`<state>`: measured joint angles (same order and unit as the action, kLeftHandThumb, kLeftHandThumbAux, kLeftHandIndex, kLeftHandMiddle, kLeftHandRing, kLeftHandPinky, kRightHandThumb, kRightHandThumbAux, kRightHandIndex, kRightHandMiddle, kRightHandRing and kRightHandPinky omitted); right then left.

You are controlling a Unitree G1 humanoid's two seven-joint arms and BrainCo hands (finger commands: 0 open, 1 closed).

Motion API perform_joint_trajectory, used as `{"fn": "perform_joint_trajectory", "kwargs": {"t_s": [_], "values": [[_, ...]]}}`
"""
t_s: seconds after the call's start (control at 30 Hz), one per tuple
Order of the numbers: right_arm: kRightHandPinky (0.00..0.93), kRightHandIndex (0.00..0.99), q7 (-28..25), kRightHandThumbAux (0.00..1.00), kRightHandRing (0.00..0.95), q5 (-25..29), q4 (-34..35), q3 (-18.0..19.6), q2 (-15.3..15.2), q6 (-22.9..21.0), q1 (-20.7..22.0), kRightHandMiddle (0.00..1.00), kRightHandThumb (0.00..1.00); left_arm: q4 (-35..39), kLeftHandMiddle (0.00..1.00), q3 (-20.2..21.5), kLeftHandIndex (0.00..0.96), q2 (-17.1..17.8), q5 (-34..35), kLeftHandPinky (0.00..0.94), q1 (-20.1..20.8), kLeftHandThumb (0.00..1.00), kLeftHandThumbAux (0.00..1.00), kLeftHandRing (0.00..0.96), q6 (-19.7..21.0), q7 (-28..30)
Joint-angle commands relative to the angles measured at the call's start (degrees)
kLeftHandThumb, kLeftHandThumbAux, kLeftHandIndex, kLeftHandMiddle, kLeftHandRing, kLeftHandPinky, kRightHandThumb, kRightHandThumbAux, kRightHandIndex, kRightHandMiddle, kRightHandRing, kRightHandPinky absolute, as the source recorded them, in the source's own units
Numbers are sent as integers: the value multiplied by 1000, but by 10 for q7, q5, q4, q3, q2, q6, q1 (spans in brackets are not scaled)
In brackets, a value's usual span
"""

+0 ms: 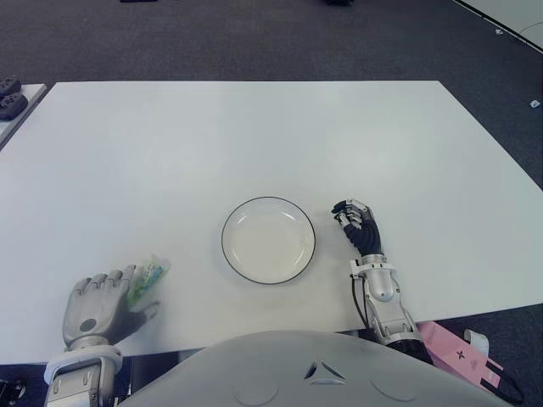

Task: Put the toothpaste on the table into the plate.

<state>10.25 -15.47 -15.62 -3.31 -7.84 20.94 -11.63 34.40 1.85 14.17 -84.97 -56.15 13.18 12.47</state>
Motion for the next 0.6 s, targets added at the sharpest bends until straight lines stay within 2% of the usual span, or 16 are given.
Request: {"fn": "perform_joint_trajectory", "kwargs": {"t_s": [0.03,0.27,0.43,0.6], "values": [[491,423,3,736,489,-1,-28,10,-5,-34,-22,486,700,-25,411,-21,113,-6,-25,390,-34,258,436,382,5,1],[501,422,10,736,490,0,-25,10,-1,-25,-23,482,702,-26,439,-28,158,-1,-36,456,-30,334,438,426,12,-13],[502,422,9,736,495,3,-22,9,-1,-23,-25,480,703,-24,407,-29,188,-12,-15,430,-27,443,461,398,20,-32],[508,422,8,736,496,3,-21,9,-3,-20,-26,478,702,-22,543,-28,308,-21,15,561,-28,521,497,544,24,-58]]}}
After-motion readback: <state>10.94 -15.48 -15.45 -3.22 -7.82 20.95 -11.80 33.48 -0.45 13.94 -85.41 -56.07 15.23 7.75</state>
